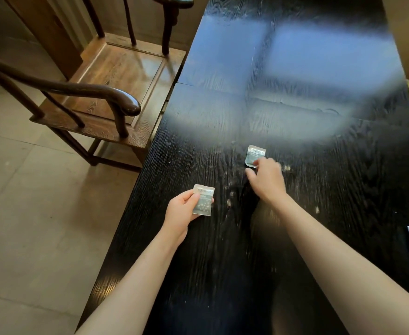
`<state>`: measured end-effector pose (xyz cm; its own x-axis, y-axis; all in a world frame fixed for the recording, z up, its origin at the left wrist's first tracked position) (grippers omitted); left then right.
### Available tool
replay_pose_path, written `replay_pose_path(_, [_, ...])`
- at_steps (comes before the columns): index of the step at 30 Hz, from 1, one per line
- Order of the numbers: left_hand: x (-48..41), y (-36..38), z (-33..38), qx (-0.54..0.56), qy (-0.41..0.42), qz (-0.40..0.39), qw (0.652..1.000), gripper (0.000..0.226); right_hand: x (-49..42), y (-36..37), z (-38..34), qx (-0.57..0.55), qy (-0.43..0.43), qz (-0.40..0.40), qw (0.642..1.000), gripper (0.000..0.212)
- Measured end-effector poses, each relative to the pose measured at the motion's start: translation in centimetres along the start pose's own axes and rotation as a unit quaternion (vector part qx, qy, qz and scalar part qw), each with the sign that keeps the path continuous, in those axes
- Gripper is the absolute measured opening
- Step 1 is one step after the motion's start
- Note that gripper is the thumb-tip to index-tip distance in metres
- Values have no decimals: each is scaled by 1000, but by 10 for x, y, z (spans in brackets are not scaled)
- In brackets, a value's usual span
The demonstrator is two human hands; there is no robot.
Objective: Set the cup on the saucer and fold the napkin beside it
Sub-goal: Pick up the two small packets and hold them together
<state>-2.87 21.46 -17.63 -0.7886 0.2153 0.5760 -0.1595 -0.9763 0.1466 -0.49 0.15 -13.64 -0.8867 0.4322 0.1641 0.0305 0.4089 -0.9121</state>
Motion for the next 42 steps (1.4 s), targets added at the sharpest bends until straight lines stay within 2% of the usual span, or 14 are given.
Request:
replay_pose_path(1, [-1, 0, -2, 7, -9, 3, 1000, 24, -7, 1, 6, 44, -2, 19, 999, 40])
replay_pose_path(4, [-4, -3, -9, 29, -32, 13, 999, 25, -21, 14, 14, 105, -26, -4, 994, 50])
replay_pose_path(10, [-7, -3, -10, 70, -54, 9, 996, 26, -24, 29, 18, 129, -115, 104, 979, 17])
replay_pose_path(13, [-5, 0, -10, 94, -64, -3, 994, 29, -5, 23, 15, 26, -121, 128, 984, 22])
replay_pose_path(16, [3, 16, -10, 120, -68, -26, 990, 29, 44, 12, -5, -103, -208, 142, 962, 29])
replay_pose_path(18, [9, 34, -8, 145, -61, -62, 986, 29, 80, 10, -13, -116, -265, 116, 950, 29])
replay_pose_path(20, [17, 52, -7, 182, -67, -93, 977, 30, 104, 13, -10, -76, -278, 82, 954, 33])
replay_pose_path(24, [32, 78, -15, 185, -81, -120, 972, 38, 130, 11, 19, -24, -237, 49, 970, 40])
replay_pose_path(27, [45, 101, -23, 139, -57, -119, 981, 31, 149, 0, 44, -103, -183, 28, 977, 45])
replay_pose_path(29, [57, 120, -28, 123, -46, -113, 985, 29, 162, -8, 65, -202, -114, 40, 972, 43])
replay_pose_path(31, [72, 141, -32, 111, -33, -106, 988, 26, 175, -17, 89, -324, 10, 60, 944, 40])
replay_pose_path(34, [101, 175, -43, 111, -14, -120, 986, 27, 199, -28, 121, -471, 165, 41, 865, 23])
replay_pose_path(38, [145, 215, -65, 45, 12, -150, 988, 20, 238, -54, 166, -550, 209, 70, 806, 11])
replay_pose_path(42, [188, 244, -82, -119, 38, -175, 977, 30, 281, -81, 220, -553, 216, 58, 803, 10])
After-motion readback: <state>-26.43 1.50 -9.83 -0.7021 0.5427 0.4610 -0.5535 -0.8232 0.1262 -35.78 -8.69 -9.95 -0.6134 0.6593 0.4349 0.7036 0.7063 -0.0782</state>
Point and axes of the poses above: each hand's wrist, its own x-axis away from the middle knuckle, its own y-axis out of the palm, z = x × y, the point moved 3 cm from there along -x, towards the middle knuckle, and after that the axes turned 2 degrees about -x, right-handed, at the moved point
